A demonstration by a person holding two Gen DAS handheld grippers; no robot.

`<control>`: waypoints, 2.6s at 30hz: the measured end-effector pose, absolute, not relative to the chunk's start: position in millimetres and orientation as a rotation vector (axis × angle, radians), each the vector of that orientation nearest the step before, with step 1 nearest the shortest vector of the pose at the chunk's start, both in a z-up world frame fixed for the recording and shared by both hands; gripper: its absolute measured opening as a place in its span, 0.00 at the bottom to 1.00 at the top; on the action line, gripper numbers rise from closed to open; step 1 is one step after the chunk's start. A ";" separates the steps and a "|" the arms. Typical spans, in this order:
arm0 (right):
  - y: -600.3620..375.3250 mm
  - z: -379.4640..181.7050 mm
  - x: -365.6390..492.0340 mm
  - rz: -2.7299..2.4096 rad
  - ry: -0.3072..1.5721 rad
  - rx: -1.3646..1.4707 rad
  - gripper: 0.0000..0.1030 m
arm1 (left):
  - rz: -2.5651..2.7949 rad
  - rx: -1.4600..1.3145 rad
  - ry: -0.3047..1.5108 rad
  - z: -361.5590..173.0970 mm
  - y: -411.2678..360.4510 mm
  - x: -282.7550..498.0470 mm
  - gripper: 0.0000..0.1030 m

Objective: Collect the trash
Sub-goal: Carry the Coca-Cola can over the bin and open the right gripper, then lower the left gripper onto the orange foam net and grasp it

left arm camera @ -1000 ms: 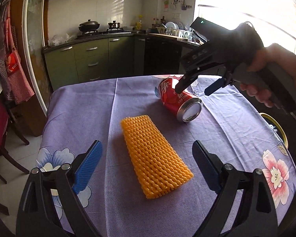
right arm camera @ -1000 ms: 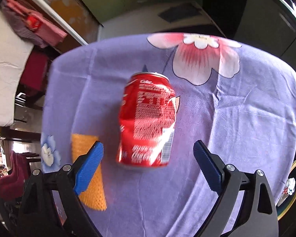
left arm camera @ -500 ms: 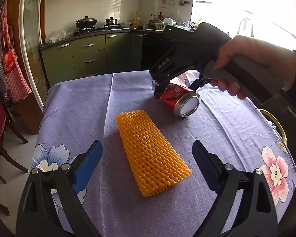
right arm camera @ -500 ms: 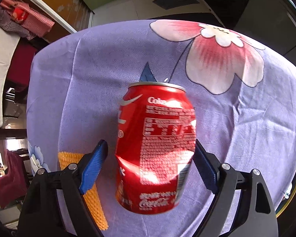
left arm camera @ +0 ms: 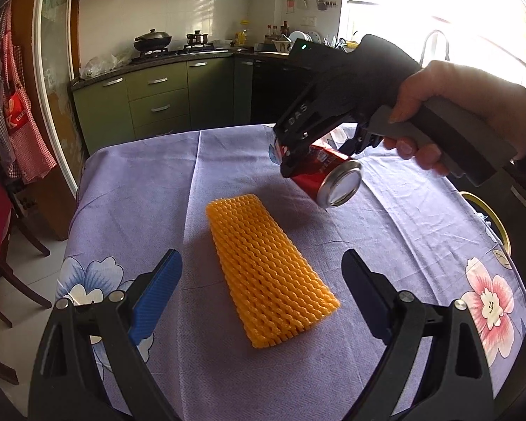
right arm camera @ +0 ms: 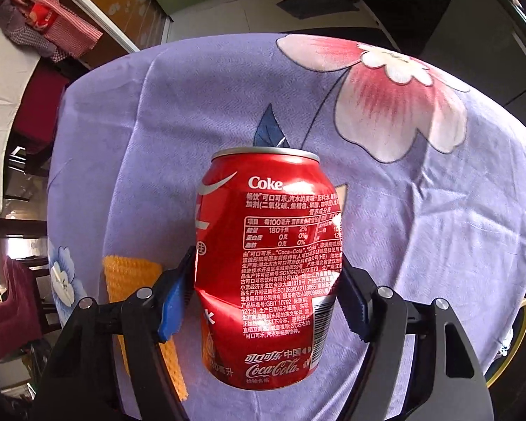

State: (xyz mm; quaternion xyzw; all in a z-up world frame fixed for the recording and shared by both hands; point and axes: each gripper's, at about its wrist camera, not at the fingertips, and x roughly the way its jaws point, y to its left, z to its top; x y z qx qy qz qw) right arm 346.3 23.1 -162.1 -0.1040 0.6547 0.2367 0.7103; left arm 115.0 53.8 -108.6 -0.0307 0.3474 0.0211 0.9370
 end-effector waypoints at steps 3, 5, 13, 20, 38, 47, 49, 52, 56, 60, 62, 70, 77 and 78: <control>3.6 -147.7 337.4 0.540 1.430 -0.215 0.70 | 0.044 -0.053 0.712 -109.4 52.2 115.6 0.85; -14.8 -136.1 331.8 0.542 1.410 -0.202 0.70 | 0.046 -0.043 0.714 -109.8 49.6 115.8 0.85; -135.4 -101.1 311.8 0.474 1.344 -0.088 0.70 | 0.048 -0.012 0.719 -112.5 42.1 116.5 0.85; -279.4 -91.6 287.3 0.322 1.299 0.046 0.70 | 0.046 0.028 0.722 -115.0 32.0 115.7 0.85; -489.8 -158.2 285.8 -0.135 1.278 0.132 0.82 | 0.063 0.069 0.717 -119.5 27.0 118.6 0.85; -490.1 -134.1 222.7 -0.062 1.146 0.215 0.82 | 0.060 0.063 0.739 -123.1 25.9 121.5 0.85; -483.5 -130.0 204.8 -0.036 1.107 0.216 0.82 | 0.050 0.048 0.746 -124.8 27.3 123.2 0.85; -471.2 -126.0 183.0 0.007 1.067 0.217 0.82 | 0.056 0.025 0.762 -126.1 28.7 126.5 0.85; -459.1 -122.4 160.3 0.079 1.043 0.197 0.82 | 0.097 0.026 0.805 -124.9 25.6 131.9 0.88; -438.4 -129.7 166.2 0.133 1.019 0.164 0.82 | 0.171 -0.001 0.867 -124.6 26.0 143.1 0.88; -433.6 -128.9 168.0 0.166 1.008 0.150 0.82 | 0.210 -0.035 0.901 -125.7 30.4 150.2 0.88; -430.0 -136.9 179.7 0.253 0.981 0.107 0.82 | 0.303 -0.221 1.040 -142.0 55.0 170.4 0.89; -441.6 -149.1 186.1 0.288 0.970 0.134 0.83 | 0.262 -0.322 1.111 -151.3 46.0 186.1 0.90; -442.8 -151.1 187.2 0.292 0.971 0.138 0.83 | 0.272 -0.306 1.121 -151.7 43.6 188.4 0.90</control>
